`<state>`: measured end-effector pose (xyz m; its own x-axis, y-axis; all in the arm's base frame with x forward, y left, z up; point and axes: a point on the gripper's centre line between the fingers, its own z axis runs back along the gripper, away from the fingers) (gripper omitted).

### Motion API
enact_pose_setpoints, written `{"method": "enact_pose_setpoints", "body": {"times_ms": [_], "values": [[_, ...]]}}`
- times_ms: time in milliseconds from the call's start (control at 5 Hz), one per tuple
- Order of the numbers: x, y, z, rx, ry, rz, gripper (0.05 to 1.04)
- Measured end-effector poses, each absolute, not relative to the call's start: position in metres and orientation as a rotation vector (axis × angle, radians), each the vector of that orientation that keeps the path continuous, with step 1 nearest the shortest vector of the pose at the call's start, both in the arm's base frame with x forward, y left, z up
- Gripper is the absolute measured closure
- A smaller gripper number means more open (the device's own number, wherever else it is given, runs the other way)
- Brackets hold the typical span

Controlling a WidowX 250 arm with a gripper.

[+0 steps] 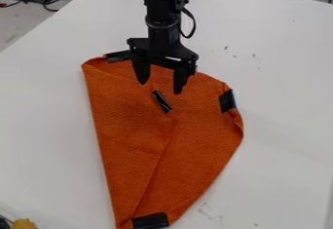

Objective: Fold the cloth from right to left

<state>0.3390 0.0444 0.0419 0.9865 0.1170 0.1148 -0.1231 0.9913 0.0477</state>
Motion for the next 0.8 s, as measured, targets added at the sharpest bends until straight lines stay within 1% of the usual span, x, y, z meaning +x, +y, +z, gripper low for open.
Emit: {"method": "enact_pose_setpoints", "body": {"times_ms": [200,400,600,800], "values": [[0.337,0.044,0.033,0.057,-0.085,0.125,0.082],[0.338,0.039,0.042,0.088,-0.103,0.129,0.082],[0.343,0.029,0.055,0.091,-0.097,0.132,0.082],[0.354,0.007,0.067,0.070,-0.124,0.141,0.082]]}}
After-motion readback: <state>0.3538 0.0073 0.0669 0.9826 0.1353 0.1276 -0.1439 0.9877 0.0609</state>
